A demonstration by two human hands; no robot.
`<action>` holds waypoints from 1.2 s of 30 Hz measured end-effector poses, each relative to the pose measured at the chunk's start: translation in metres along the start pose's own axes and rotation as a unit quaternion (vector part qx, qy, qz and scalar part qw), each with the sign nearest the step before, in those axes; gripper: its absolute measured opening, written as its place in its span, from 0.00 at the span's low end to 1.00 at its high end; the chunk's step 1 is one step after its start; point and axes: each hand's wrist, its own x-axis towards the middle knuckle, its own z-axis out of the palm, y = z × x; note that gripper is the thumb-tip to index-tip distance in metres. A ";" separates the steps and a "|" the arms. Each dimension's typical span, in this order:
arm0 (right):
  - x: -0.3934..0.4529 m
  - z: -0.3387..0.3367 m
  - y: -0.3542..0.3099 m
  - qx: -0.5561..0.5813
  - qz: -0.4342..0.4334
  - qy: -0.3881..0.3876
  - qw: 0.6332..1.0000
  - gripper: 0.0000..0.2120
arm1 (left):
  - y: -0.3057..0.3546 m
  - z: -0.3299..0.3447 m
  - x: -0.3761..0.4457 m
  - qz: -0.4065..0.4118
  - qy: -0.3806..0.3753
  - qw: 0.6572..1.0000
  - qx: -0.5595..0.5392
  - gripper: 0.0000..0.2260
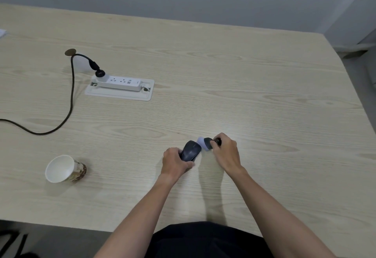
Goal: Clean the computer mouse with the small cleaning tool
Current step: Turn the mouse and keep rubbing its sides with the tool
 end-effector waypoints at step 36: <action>-0.014 0.003 -0.013 0.121 -0.071 -0.052 0.989 0.03 | -0.009 -0.026 0.028 -0.112 -0.150 0.971 -0.150 0.20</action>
